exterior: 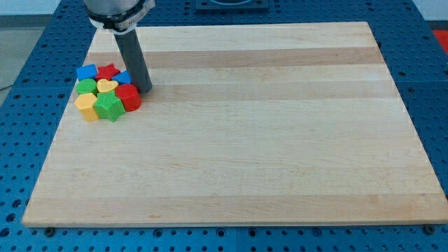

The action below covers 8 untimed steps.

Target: Point your arm towards bottom left

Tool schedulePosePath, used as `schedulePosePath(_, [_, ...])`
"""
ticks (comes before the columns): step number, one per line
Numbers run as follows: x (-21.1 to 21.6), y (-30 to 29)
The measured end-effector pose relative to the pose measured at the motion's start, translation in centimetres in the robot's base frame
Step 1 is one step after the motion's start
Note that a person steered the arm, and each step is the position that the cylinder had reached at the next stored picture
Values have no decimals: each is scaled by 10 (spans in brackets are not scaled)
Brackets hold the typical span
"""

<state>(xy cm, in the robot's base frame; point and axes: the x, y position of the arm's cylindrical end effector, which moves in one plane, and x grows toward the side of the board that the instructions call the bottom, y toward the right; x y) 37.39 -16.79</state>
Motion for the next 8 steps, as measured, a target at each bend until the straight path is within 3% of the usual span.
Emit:
schedulePosePath(2, [0, 14])
schedulePosePath(3, [-11, 76])
schedulePosePath(4, [-58, 140])
schedulePosePath(5, [-115, 144])
schedulePosePath(6, [-146, 74])
schedulePosePath(8, [-135, -121])
